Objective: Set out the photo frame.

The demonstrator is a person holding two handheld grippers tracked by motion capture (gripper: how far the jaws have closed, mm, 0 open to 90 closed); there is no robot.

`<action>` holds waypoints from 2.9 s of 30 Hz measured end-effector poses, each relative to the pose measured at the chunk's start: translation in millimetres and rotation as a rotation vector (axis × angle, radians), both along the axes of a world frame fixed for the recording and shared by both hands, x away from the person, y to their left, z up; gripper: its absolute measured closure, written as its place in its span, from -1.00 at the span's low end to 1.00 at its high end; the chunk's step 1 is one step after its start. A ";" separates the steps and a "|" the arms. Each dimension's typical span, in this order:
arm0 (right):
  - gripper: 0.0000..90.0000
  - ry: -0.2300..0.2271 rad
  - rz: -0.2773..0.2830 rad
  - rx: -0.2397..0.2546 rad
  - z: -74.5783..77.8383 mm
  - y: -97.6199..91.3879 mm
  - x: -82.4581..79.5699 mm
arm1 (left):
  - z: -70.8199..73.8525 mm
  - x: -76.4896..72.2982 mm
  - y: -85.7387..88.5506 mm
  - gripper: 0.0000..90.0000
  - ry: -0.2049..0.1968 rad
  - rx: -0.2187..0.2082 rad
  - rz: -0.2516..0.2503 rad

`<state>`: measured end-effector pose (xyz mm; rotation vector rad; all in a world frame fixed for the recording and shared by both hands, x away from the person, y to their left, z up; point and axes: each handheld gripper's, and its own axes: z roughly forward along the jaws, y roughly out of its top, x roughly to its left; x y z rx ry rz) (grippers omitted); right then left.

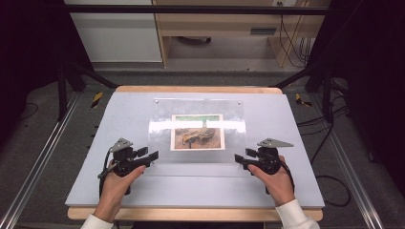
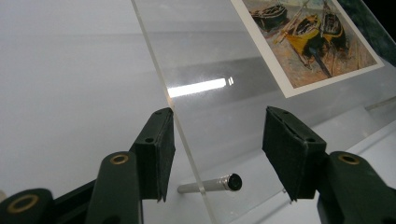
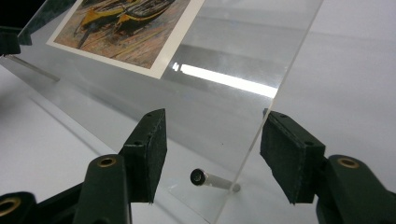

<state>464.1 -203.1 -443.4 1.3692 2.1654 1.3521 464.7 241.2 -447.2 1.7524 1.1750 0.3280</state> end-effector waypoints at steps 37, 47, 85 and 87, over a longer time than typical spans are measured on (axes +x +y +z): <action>0.20 -0.059 -0.004 -0.059 0.7 -1.0 -22.1 | 0.8 -22.7 1.5 0.17 -0.031 0.071 -0.013; 0.27 -0.067 -0.002 -0.066 0.1 -2.2 -26.2 | 0.6 -26.4 2.5 0.22 -0.032 0.083 -0.021; 0.51 -0.075 0.006 -0.110 -2.0 -3.6 -43.6 | -1.6 -41.4 2.5 0.40 -0.027 0.142 -0.034; 0.52 -0.072 0.001 -0.105 -2.3 -3.8 -44.3 | -1.8 -42.5 2.0 0.41 -0.028 0.144 -0.030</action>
